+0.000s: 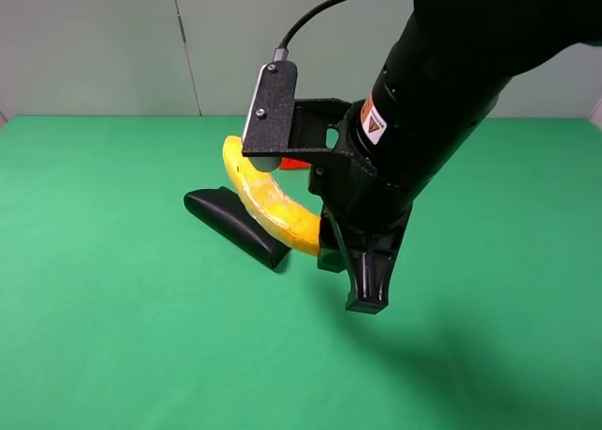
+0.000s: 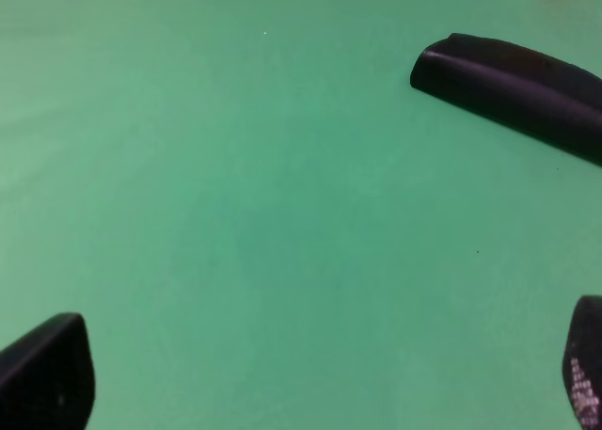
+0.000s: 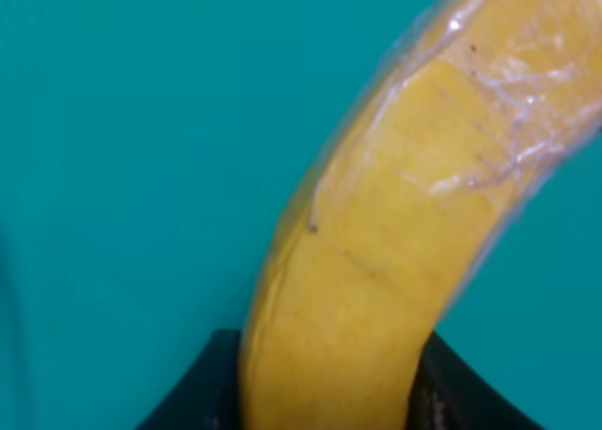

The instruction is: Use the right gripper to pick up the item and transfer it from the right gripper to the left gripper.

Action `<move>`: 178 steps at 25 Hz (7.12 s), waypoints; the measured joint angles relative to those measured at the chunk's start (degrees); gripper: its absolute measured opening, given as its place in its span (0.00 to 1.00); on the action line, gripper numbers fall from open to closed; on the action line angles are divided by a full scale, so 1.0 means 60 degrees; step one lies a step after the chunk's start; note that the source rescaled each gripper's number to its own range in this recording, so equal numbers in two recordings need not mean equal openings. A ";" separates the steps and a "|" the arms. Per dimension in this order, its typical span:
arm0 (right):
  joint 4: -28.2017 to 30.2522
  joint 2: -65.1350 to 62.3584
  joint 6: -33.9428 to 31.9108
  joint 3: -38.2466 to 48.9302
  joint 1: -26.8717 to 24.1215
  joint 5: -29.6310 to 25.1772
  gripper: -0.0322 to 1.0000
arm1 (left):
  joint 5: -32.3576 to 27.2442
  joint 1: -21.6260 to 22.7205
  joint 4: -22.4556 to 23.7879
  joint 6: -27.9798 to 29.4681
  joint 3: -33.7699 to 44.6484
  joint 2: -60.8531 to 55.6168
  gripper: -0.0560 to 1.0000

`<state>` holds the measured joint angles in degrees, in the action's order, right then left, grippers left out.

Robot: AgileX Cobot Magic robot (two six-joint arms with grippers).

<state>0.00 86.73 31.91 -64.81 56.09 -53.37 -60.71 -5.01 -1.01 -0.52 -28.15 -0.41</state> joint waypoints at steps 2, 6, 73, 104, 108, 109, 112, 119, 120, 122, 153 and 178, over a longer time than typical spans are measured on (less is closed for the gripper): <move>-0.0095 0.0000 0.0000 0.0000 0.0000 0.0001 0.03 | 0.0000 0.0000 0.0000 0.0000 0.0000 0.0000 1.00; -0.0106 0.0000 0.0000 0.0000 0.0000 0.0001 0.03 | 0.0000 0.0000 0.0000 0.0000 0.0000 0.0000 1.00; -0.0343 0.0000 0.0169 0.0000 0.0000 0.0608 0.03 | 0.2649 -0.1144 -1.6339 -1.0365 -0.0900 1.4090 0.94; -0.0792 0.0000 0.0169 0.0000 0.0000 0.0630 0.03 | 0.1861 -0.1144 -1.5407 -0.7500 -0.0900 1.4090 0.28; -0.0886 0.0000 0.0169 0.0000 0.0000 0.0630 0.03 | 0.1929 -0.1144 -1.5407 -0.7745 -0.0900 1.4090 0.26; -0.0886 0.0000 0.0169 0.0000 0.0000 0.0630 0.03 | 0.1929 -0.1144 -1.5407 -0.7799 -0.0900 1.4090 0.26; -0.0897 0.0000 0.0169 0.0000 0.0000 0.0630 0.03 | 0.1936 -0.1144 -1.5407 -0.7825 -0.0900 1.4090 0.26; -0.0846 0.0000 0.0144 0.0000 0.0145 0.0630 0.03 | 0.2063 -0.1144 -1.5343 -0.7900 -0.0900 1.4090 0.05; -0.0803 0.0000 0.0120 0.0000 0.0213 0.0610 0.03 | 0.2063 -0.1144 -1.5299 -0.7898 -0.0900 1.4090 0.06; -0.0699 0.0000 0.0049 0.0000 0.0367 0.0565 0.03 | 0.2043 -0.1144 -1.5235 -0.7973 -0.0900 1.4090 0.06; 0.0507 -0.1202 -0.1719 0.0000 0.0421 0.0883 1.00 | 0.1929 -0.1144 -1.5452 -0.8057 -0.0900 1.4090 0.06; 0.0837 -0.6806 -0.3275 0.2031 -0.4675 -0.1403 1.00 | 0.1854 -0.1144 -1.5463 -0.8294 -0.0900 1.4090 0.06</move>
<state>5.02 45.89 12.26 -52.62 28.04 -61.79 -49.59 -11.87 -93.79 -50.28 -33.55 84.13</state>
